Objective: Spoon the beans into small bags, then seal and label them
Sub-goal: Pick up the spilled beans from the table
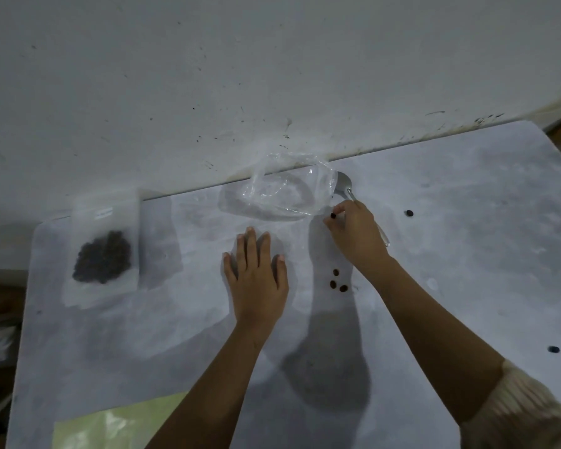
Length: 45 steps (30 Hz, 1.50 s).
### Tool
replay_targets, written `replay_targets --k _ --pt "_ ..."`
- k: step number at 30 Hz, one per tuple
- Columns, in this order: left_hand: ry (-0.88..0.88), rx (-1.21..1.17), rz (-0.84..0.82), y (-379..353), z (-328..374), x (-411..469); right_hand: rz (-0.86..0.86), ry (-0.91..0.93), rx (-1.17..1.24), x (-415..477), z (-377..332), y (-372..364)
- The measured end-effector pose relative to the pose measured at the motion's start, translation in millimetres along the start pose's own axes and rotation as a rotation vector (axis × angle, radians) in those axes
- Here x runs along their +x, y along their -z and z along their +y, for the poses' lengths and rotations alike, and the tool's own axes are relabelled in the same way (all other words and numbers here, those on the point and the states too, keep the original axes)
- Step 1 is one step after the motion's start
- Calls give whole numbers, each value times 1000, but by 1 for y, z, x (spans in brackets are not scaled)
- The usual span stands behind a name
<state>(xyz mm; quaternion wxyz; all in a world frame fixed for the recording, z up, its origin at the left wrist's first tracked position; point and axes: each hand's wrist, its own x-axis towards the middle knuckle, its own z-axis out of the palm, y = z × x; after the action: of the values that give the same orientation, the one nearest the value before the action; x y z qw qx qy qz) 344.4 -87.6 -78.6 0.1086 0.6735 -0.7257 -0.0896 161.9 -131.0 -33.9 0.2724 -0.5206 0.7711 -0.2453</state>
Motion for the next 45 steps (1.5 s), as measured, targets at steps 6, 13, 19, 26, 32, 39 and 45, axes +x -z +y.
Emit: replay_targets --k 6,13,19,26,32,39,45 --pt "5 -2 1 -1 -1 0 -16 12 -74 12 4 -4" --pt "4 -12 11 -1 -1 0 46 -10 -13 4 8 5" --pt "0 -15 13 0 -1 0 28 -14 -40 -1 11 7" --pt "3 -24 12 0 0 0 -15 -17 -111 -1 4 3" --pt "0 -10 16 0 -1 0 25 -118 296 -18 -4 11" --pt "5 1 26 2 0 -1 -127 -532 1519 -41 1 24" --pt "82 -31 35 -1 12 3 -159 -515 1601 -33 9 34"
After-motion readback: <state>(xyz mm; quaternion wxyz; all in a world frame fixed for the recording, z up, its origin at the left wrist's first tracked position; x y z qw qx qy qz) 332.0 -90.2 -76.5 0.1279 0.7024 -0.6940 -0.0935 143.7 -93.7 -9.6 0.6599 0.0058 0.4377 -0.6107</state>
